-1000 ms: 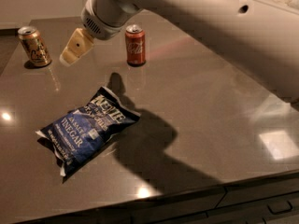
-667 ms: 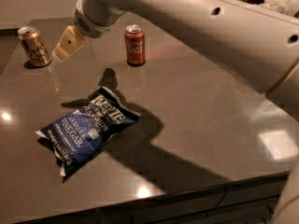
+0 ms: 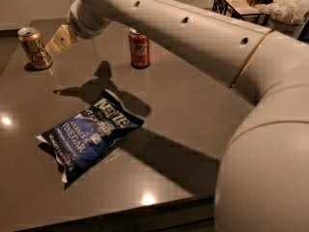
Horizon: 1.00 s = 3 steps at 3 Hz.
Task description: Move orange can near blue chip bag
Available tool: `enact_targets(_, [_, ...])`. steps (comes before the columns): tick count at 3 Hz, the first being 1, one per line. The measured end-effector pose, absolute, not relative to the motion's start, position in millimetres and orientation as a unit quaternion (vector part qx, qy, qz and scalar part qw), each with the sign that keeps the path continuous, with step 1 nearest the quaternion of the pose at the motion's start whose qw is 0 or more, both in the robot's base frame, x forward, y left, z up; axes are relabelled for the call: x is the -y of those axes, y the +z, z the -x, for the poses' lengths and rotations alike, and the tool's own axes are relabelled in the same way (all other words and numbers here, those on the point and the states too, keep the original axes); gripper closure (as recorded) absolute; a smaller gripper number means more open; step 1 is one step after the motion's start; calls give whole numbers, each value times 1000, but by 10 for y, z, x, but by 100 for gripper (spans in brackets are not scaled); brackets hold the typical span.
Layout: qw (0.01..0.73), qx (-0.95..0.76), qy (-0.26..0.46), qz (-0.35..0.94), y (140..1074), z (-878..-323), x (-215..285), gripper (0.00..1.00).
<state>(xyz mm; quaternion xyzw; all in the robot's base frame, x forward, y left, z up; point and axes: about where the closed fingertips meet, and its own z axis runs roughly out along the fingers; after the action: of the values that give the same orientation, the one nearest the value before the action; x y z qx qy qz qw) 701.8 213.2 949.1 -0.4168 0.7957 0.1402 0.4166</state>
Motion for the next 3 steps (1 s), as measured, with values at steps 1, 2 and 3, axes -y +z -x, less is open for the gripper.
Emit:
enact_targets(1, [421,-797,158,402,9376,-7191,-2375,0])
enact_targets(2, [421,-797,171,397,9260,-7303,-2635,0])
enact_targets(3, [419,-796,179,398,9160,-7401,-2882,0])
